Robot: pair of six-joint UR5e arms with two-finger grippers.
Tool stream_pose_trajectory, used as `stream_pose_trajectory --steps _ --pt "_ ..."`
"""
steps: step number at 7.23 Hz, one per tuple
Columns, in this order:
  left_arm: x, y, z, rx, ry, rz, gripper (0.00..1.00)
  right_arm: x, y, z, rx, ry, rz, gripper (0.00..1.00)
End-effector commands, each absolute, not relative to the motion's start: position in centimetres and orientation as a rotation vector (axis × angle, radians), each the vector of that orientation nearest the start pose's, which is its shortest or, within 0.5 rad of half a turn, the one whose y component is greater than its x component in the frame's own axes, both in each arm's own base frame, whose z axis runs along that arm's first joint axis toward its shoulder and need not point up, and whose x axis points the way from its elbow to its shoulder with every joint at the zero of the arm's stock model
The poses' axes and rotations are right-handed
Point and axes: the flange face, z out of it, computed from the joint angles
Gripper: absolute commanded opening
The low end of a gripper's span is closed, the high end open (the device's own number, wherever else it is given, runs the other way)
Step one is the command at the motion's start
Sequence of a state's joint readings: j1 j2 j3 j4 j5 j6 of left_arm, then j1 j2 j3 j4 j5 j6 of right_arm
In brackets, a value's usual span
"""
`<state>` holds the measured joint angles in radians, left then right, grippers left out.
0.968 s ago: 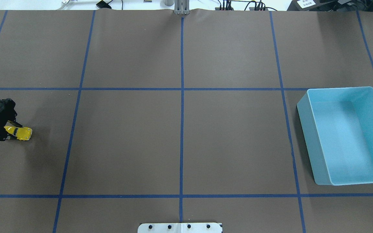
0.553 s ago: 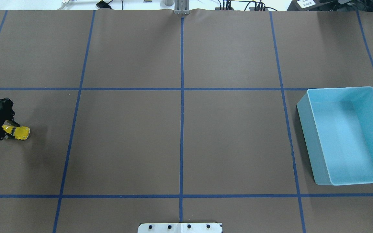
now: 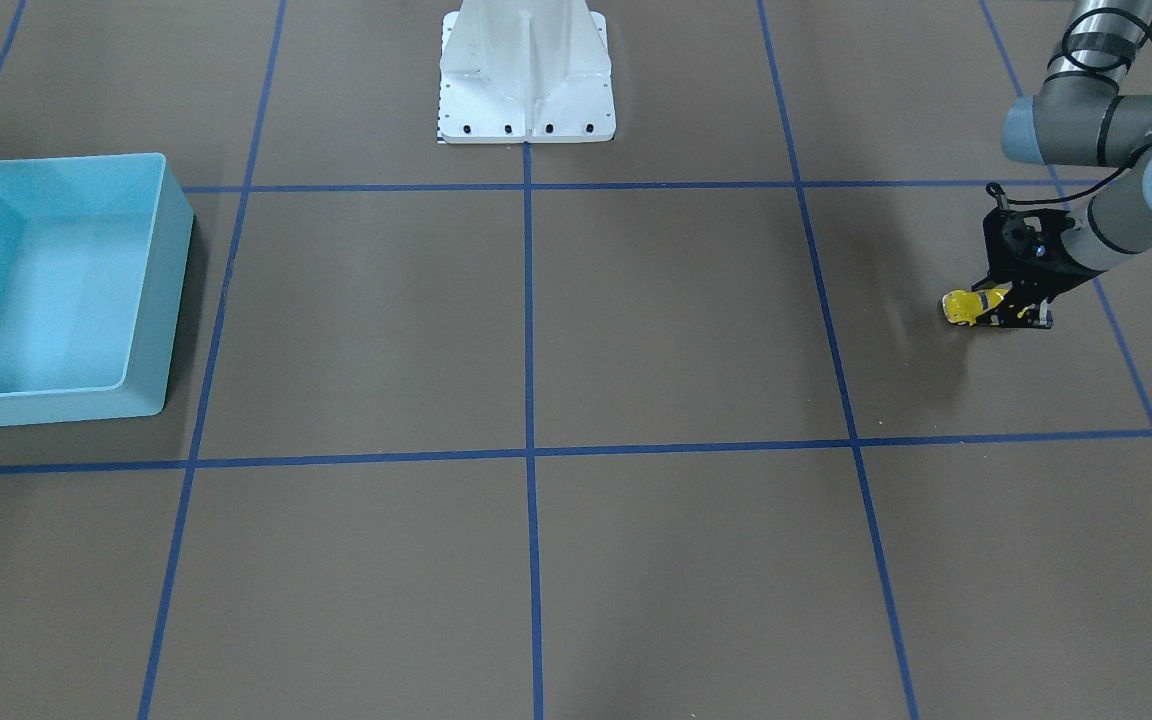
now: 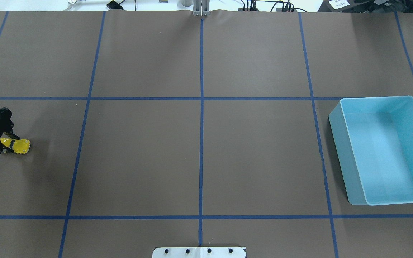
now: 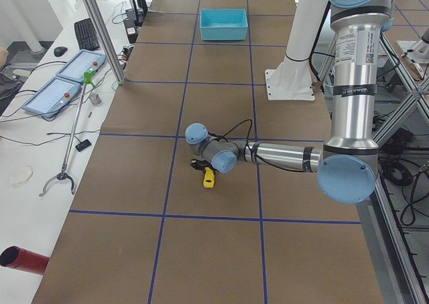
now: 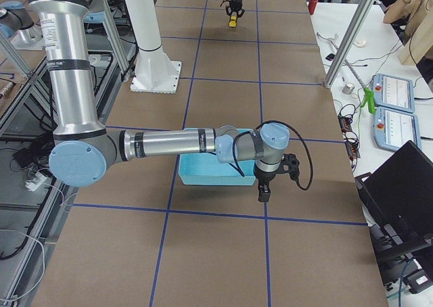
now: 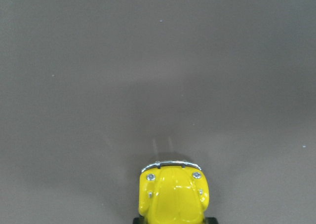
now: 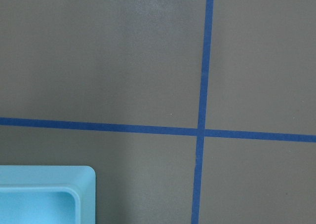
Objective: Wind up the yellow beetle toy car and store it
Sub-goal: 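Open the left gripper and lift it off the car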
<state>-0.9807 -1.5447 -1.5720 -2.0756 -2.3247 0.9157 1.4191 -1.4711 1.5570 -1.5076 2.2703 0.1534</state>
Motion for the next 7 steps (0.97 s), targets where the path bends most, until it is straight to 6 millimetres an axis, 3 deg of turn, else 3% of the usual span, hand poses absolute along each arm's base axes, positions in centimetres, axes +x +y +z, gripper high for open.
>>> stream_pose_trajectory --steps 1,2,7 --pt "22.4 -45.5 61.8 0.637 0.734 1.578 0.04 -1.4 -54.7 61.2 0.036 -0.712 -0.051 1.00" --pt "21.9 -45.7 61.9 0.636 0.731 1.565 0.99 -1.4 -54.7 61.1 0.038 -0.712 -0.052 1.00" --pt "20.5 -45.3 62.5 0.630 0.744 1.542 1.00 -1.4 -54.7 61.1 0.039 -0.712 -0.052 1.00"
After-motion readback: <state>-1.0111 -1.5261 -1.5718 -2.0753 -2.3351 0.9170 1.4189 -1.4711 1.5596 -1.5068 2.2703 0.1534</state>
